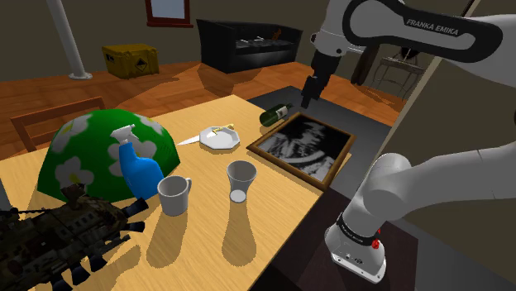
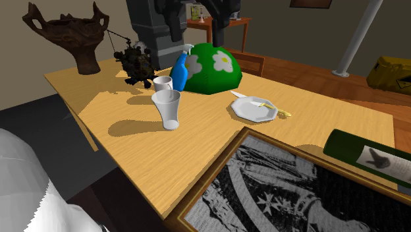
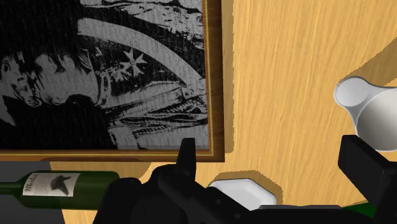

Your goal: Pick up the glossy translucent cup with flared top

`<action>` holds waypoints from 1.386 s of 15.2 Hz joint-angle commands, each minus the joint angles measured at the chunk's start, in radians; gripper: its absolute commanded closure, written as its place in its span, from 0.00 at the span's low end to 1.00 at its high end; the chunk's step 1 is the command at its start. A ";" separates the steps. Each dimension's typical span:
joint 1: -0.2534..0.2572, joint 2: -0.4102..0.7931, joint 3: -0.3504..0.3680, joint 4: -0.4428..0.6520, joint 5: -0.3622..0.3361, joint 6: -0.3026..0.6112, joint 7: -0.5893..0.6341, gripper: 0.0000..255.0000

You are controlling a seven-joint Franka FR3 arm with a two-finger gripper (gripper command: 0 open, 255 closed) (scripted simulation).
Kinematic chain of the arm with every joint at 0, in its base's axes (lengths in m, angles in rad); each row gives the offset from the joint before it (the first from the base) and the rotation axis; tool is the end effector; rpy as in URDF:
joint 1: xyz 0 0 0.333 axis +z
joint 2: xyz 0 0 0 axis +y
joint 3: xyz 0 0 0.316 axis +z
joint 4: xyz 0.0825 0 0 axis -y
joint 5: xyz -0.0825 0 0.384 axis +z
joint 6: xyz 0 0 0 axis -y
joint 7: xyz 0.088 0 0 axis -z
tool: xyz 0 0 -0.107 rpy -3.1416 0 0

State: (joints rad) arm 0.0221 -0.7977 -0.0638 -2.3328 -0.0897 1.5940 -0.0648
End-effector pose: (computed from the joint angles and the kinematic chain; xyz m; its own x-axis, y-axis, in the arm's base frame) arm 0.3061 -0.0288 0.6066 0.9976 0.0417 0.0548 0.0391 -0.9981 0.0476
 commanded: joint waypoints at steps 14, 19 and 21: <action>0.110 0.191 0.021 -0.210 0.221 0.356 0.047 0.00; 0.172 0.315 0.032 -0.241 0.328 0.501 0.034 0.00; 0.200 0.371 0.036 -0.244 0.377 0.557 0.022 0.00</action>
State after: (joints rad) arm 0.2066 -0.4561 -0.0317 -2.5784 0.2605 2.1230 -0.0402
